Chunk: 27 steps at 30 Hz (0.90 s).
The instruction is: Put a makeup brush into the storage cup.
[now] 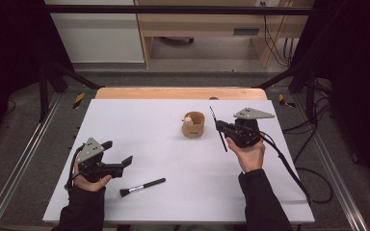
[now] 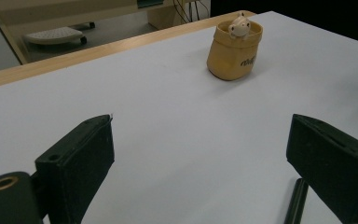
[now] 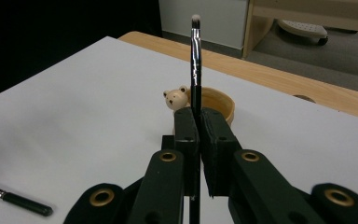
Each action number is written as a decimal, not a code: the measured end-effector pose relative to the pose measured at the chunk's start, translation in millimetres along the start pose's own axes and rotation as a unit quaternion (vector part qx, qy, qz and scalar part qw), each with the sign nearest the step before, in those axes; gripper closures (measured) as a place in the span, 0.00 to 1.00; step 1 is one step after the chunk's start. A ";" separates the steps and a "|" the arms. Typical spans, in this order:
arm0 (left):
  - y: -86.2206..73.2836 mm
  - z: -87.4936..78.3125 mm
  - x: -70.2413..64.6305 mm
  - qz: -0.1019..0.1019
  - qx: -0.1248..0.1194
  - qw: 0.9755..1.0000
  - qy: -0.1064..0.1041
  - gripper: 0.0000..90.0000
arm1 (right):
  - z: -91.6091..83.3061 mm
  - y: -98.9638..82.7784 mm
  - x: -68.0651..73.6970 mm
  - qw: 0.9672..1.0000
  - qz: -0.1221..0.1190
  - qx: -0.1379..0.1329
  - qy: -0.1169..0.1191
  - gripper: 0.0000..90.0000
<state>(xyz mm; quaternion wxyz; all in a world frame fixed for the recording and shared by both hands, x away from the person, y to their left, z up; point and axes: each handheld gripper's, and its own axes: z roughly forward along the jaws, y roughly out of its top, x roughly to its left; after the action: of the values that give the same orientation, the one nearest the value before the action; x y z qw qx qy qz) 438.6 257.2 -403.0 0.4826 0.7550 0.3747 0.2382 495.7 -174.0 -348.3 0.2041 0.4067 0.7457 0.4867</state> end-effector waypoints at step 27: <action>-0.1 -0.6 0.9 -0.003 -0.002 1.000 -0.001 0.08 | 18.4 22.9 -8.2 0.997 0.030 -0.063 -0.024 0.96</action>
<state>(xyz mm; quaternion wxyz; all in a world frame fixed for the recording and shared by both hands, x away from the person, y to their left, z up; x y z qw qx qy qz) 438.7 258.3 -402.9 0.4853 0.7533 0.3756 0.2366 522.7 -165.8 -336.8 0.2327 0.4267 0.6961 0.5284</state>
